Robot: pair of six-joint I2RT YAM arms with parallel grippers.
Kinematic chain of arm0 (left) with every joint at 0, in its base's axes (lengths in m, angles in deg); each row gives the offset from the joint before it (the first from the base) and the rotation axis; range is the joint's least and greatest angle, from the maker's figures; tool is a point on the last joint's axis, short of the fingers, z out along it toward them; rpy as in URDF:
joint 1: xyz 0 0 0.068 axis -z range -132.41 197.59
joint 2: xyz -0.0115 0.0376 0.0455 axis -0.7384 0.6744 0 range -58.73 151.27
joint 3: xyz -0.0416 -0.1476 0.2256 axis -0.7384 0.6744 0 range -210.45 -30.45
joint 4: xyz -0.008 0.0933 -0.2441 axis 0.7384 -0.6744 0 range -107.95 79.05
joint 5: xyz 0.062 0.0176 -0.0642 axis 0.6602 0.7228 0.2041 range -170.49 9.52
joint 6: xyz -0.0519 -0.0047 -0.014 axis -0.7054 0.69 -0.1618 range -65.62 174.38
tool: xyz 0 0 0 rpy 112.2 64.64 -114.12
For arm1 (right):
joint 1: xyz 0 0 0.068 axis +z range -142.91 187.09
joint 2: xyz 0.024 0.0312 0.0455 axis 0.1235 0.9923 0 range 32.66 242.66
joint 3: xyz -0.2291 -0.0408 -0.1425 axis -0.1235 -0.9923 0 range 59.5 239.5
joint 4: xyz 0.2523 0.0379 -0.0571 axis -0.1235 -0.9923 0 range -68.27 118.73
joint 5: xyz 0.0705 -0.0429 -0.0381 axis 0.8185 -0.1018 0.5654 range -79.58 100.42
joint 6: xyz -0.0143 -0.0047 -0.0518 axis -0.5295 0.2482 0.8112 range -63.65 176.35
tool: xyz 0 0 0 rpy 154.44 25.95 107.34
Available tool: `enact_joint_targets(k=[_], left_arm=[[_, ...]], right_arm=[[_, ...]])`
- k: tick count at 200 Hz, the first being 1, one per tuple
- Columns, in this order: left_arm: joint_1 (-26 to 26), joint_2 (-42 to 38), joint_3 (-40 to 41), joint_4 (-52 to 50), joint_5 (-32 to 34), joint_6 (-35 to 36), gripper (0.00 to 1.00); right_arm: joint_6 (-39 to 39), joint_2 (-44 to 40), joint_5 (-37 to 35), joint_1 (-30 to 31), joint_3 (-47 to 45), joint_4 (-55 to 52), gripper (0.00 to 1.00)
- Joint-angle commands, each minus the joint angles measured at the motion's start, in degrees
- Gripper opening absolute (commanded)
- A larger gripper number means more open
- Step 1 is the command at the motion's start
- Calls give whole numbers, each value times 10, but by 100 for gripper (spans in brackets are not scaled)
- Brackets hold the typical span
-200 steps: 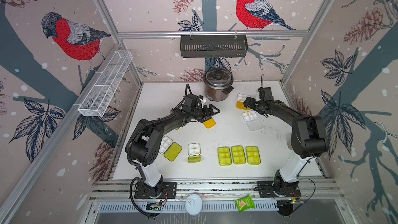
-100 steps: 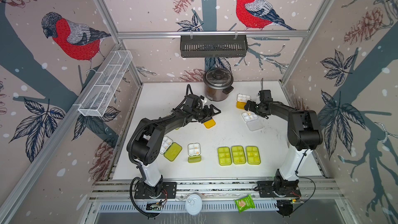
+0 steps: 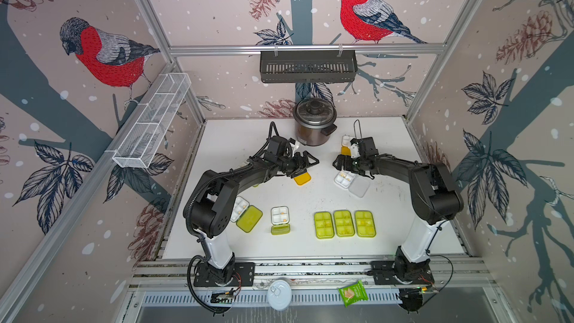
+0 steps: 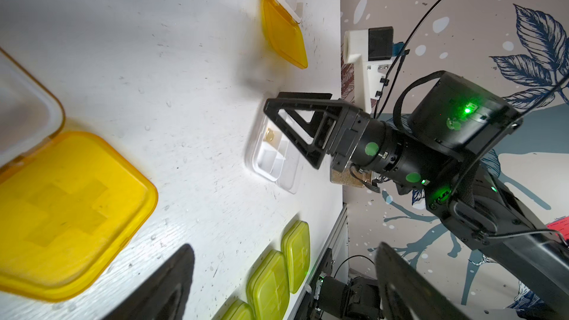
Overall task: Close pillboxes
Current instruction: Adjust the pillbox at the center of the board, then close the lid on the pillbox.
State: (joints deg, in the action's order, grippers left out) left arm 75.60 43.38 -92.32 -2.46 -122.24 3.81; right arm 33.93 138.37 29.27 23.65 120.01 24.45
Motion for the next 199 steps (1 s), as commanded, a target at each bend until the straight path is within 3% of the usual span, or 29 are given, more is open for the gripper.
enact_joint_targets(k=[1, 64, 81, 115, 199], left_arm=[[4, 5, -4, 17, -2, 6, 91], [21, 22, -10, 8, 4, 16, 91], [34, 39, -20, -1, -2, 28, 91], [65, 82, -53, -33, -7, 65, 90], [85, 168, -102, -32, -34, 112, 90]], right_arm=[[21, -8, 25, 26, 5, 11, 96], [-22, -123, -5, 22, -13, -12, 95], [-61, -168, -18, -4, -56, -21, 96], [-119, -267, 21, -82, -192, 13, 99], [-131, -274, 59, -120, -282, 47, 100]])
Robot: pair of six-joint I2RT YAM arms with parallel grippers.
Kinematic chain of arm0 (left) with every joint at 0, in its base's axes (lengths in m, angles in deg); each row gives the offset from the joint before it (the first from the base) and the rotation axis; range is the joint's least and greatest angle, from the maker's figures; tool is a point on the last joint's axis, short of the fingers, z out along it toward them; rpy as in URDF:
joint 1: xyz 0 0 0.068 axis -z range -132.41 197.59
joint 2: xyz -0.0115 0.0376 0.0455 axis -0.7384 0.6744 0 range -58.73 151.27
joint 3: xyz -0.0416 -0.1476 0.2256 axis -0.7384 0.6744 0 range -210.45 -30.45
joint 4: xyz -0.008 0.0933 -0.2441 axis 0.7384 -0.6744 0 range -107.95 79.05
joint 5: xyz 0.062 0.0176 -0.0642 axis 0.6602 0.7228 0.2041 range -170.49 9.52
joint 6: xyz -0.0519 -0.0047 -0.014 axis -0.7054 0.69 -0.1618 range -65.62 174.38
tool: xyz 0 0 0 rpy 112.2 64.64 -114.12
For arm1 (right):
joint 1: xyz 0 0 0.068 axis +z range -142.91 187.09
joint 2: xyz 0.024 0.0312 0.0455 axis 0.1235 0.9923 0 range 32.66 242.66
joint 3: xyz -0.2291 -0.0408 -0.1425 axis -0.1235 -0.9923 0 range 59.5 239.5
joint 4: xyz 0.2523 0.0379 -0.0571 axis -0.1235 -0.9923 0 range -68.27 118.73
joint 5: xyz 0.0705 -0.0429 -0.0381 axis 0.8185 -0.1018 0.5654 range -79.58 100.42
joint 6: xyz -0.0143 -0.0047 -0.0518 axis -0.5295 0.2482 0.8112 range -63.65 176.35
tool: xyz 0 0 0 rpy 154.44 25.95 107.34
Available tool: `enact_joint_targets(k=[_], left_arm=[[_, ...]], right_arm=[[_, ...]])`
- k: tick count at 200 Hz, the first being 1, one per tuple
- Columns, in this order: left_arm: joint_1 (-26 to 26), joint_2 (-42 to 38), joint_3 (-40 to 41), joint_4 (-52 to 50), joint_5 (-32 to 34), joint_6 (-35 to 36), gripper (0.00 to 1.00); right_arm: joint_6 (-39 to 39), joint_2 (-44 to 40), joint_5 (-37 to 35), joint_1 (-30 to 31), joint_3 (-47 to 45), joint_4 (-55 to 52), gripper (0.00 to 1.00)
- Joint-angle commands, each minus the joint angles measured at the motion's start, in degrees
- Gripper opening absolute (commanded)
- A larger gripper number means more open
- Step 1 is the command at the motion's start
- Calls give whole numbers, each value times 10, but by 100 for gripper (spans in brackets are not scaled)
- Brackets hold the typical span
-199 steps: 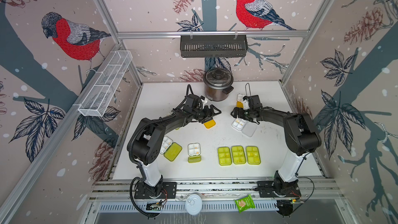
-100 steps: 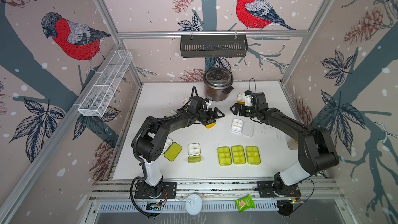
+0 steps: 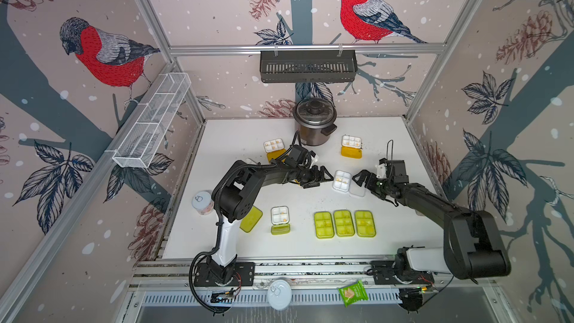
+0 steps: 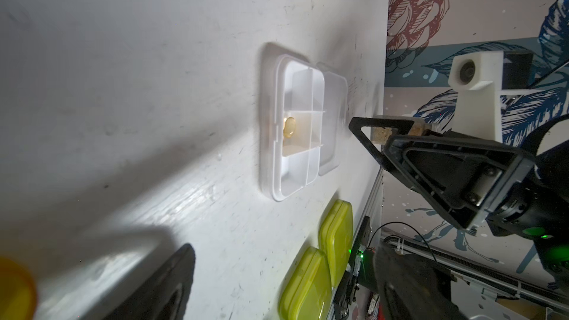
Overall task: Close pillboxes
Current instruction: Close the lid on the pillbox.
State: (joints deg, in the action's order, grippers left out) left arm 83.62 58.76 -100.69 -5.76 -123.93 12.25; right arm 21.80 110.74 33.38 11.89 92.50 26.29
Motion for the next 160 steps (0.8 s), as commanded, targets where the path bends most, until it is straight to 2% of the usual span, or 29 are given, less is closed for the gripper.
enact_joint_targets(k=[1, 64, 135, 160], left_arm=[[5, 15, -19, 1, -18, 29, 90], [28, 53, -61, -24, -17, 75, 90], [44, 64, -66, -27, -20, 73, 90], [46, 60, -64, -19, -28, 70, 90]], right_arm=[[-10, 2, 18, -2, -7, 30, 100], [-19, 24, 49, -10, -35, 66, 100], [-28, 26, 88, -19, -39, 87, 100], [-36, 7, 125, -22, -52, 114, 100]])
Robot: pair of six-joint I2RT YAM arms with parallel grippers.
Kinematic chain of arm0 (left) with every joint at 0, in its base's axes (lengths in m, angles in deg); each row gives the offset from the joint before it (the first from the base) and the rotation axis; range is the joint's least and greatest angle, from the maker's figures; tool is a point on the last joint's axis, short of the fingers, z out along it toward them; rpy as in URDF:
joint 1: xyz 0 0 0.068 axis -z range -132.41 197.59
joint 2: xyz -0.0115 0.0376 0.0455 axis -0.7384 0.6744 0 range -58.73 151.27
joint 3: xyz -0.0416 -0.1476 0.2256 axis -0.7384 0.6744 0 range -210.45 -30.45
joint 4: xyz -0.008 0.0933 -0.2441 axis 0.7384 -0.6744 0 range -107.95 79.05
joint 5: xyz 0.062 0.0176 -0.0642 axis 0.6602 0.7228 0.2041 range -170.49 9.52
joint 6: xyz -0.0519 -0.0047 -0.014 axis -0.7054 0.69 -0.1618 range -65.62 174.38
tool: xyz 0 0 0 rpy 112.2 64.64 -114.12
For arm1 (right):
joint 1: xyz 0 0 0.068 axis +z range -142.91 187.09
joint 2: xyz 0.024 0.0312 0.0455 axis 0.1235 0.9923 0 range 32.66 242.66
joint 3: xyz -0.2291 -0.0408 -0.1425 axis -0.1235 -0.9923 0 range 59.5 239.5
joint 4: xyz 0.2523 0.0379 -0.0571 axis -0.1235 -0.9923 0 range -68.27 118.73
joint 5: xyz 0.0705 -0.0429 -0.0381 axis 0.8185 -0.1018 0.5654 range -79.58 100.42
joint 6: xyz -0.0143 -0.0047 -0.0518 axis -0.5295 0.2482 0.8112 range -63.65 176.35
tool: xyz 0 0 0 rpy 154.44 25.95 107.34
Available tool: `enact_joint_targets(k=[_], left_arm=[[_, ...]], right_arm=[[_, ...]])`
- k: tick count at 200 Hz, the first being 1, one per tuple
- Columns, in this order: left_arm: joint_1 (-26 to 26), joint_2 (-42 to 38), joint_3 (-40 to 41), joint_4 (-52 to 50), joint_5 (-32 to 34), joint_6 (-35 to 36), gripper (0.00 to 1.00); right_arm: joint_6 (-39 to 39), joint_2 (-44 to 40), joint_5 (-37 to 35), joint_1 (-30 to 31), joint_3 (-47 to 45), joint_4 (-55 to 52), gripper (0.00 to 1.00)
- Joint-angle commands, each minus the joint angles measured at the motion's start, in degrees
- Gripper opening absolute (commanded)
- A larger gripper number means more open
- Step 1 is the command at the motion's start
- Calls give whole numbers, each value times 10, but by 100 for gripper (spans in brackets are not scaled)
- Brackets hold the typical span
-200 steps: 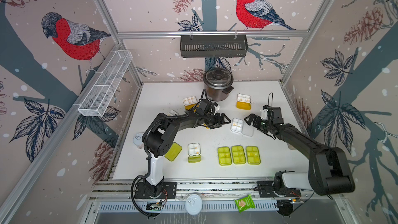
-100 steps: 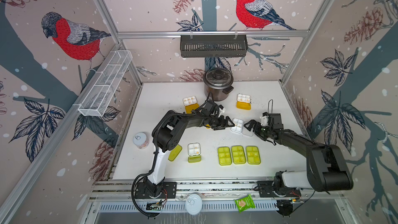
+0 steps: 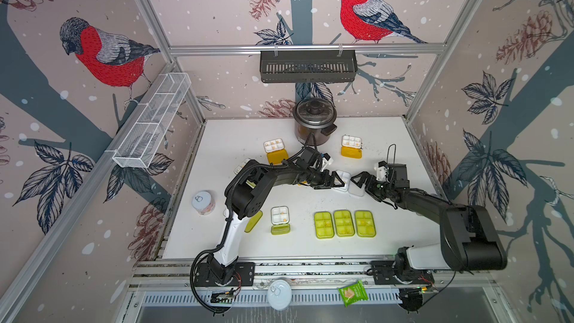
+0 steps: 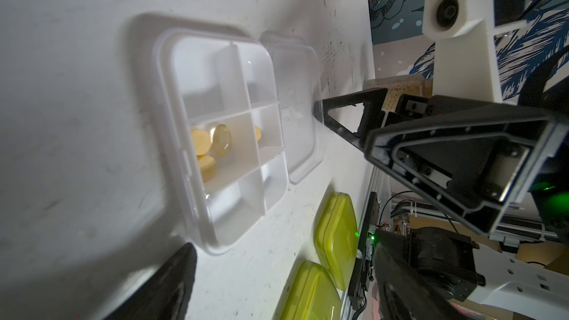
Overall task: Close pillboxes
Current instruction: Close the lid on the pillbox.
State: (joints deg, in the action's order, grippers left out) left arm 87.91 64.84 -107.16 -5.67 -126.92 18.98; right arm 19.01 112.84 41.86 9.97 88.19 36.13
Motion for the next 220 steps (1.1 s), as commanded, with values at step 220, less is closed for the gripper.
enact_joint_targets(k=[220], left_arm=[[5, -127, 58, -2, 90, -33, 87]], right_arm=[[1, -12, 3, 44, 72, -17, 97]])
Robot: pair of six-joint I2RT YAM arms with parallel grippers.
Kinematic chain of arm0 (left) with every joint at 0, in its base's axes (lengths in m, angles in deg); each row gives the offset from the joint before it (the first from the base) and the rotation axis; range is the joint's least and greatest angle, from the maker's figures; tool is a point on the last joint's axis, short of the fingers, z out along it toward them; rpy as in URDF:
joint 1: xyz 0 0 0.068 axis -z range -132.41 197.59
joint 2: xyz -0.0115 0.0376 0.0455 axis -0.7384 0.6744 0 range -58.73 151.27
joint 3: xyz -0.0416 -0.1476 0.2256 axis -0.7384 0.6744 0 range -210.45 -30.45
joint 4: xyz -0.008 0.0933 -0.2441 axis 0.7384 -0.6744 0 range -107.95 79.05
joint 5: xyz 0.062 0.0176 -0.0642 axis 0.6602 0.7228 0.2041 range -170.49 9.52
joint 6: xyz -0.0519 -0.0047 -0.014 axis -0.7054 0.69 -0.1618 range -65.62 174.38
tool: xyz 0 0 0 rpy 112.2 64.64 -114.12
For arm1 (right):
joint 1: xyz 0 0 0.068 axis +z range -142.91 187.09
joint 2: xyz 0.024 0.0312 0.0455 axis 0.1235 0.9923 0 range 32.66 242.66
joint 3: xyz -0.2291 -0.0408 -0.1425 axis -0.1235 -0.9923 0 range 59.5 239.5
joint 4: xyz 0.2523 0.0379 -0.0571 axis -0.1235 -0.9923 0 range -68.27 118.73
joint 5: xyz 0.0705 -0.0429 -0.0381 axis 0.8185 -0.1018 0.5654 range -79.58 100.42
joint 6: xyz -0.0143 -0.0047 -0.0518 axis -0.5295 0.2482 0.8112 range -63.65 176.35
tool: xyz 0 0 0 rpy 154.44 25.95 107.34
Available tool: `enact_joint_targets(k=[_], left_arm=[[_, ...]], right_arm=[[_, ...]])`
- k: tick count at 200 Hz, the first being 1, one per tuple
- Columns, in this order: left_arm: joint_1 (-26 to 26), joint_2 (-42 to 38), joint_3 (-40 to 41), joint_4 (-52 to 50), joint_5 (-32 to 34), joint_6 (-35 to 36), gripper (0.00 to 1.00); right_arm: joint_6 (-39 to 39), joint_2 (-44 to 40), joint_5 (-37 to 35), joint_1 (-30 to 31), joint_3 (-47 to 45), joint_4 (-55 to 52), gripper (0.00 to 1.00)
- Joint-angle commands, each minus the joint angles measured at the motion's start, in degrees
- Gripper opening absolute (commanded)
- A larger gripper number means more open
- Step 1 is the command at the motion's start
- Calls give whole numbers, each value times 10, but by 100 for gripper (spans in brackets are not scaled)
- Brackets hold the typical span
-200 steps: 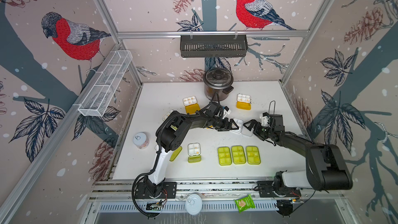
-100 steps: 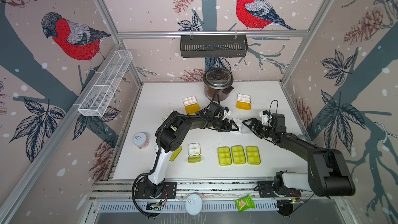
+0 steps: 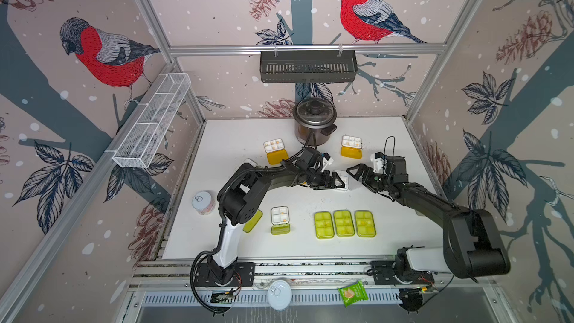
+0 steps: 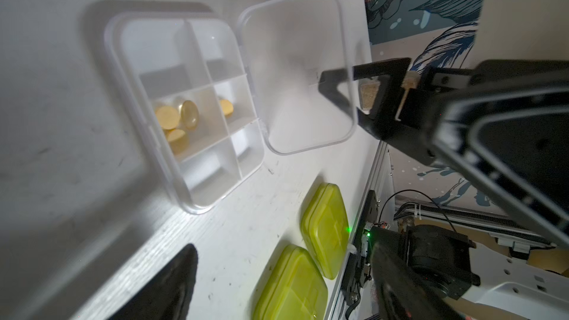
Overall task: Close pillboxes
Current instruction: Close the lid on the pillbox.
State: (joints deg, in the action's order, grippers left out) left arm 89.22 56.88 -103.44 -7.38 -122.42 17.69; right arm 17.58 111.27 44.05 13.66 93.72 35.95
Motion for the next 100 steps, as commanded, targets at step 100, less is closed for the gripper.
enact_joint_targets(k=[100], left_arm=[[-95, -189, 113, 35, 152, -85, 88]], right_arm=[[18, 59, -83, 80, 85, -43, 97]])
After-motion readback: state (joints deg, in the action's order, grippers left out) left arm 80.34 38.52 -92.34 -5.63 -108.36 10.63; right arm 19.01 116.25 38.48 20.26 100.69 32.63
